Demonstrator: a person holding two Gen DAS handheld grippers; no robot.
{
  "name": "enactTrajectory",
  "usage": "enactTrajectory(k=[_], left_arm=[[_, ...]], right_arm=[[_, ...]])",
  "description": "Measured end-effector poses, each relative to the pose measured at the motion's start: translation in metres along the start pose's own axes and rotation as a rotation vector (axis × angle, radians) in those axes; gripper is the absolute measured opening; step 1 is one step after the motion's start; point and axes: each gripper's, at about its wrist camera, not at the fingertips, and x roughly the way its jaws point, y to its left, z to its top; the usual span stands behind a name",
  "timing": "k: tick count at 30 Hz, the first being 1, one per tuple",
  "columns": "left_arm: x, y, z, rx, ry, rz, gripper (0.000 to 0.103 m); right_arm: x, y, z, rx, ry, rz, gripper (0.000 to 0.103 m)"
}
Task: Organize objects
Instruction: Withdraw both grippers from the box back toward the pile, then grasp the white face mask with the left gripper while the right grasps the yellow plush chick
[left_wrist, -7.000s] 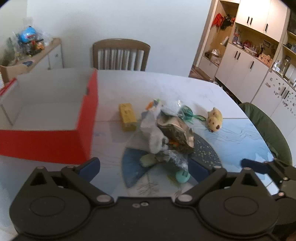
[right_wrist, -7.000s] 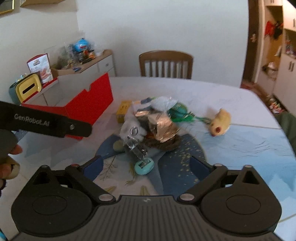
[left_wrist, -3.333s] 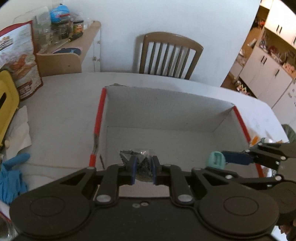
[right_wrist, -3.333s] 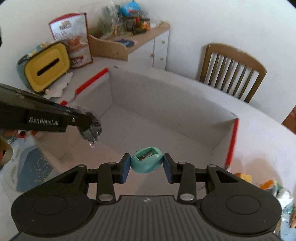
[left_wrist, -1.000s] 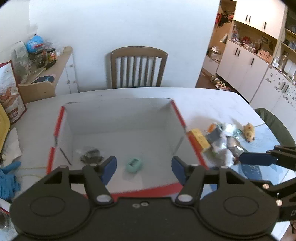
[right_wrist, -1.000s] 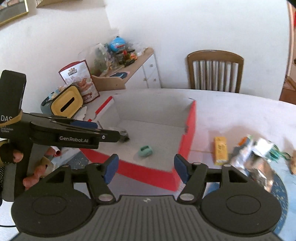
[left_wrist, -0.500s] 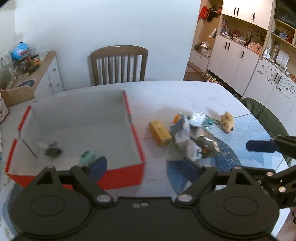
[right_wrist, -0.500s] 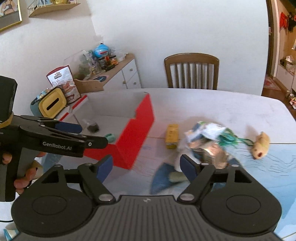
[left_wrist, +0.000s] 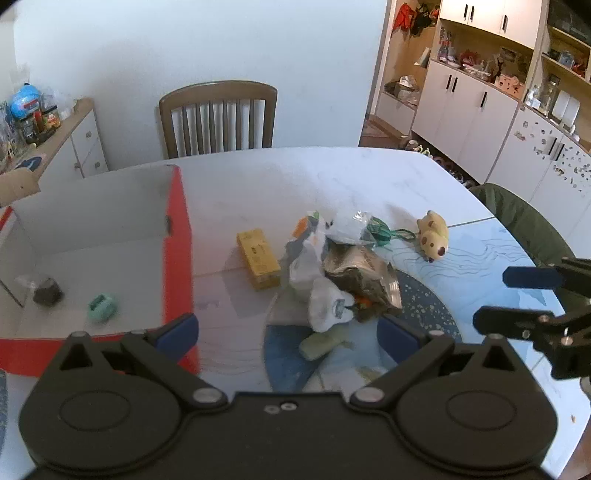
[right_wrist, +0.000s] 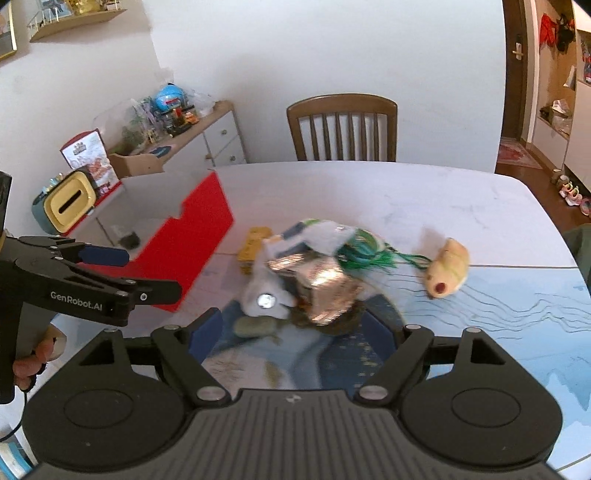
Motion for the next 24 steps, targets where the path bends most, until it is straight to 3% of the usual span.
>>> enactTrajectory(k=[7,13,24], left_arm=[[0.033,-0.008,0.0,-0.068,0.029,0.035,0.103],[0.058,-0.015,0.001,-0.051,0.035,0.099,0.103],[0.092,-0.023,0.001,-0.025,0.069,0.075,0.102]], right_arm=[[0.021,-0.041,0.004,-0.01,0.018,-0.072,0.083],[0.05,-0.084,0.019,0.026,0.021,-0.165,0.083],[0.102,-0.131,0.037,0.096,0.064,-0.207,0.083]])
